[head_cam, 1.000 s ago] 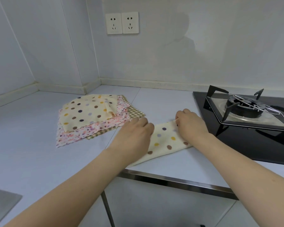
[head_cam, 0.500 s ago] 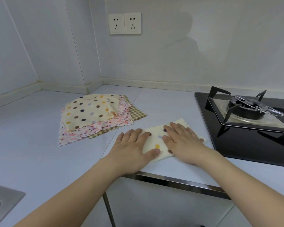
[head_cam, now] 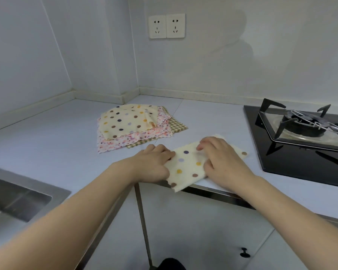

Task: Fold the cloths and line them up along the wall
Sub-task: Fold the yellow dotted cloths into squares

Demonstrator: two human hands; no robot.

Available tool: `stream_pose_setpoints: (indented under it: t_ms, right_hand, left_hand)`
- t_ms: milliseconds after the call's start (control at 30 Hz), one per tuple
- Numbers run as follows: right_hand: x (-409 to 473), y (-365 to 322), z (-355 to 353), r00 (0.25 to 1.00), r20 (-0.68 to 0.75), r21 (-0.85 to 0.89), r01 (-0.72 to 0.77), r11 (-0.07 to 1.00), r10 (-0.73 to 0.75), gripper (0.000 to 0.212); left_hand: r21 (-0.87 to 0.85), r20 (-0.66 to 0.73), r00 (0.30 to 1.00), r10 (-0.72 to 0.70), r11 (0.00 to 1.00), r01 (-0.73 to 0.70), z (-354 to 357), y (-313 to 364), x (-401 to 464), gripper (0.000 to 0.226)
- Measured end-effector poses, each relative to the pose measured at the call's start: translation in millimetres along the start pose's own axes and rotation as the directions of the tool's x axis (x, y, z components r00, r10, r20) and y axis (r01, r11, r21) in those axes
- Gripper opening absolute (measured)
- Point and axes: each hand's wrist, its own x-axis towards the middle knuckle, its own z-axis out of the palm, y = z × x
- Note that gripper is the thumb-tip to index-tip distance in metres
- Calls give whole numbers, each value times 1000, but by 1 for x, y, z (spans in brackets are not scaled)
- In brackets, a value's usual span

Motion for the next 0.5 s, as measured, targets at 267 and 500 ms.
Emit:
stream_pose_setpoints:
  t_ms: [267,500]
  right_hand:
    - [-43,-52,9,966,-68,-197,233,953,-250,37]
    - [-40,-43,-19,985,-95,313,-106,944,142,40]
  left_hand:
    - [117,-50,996,71,991,-64,-4,-11,-23,64]
    - [-427,-68,997,-29,904,-3,-27,-2,-25,18]
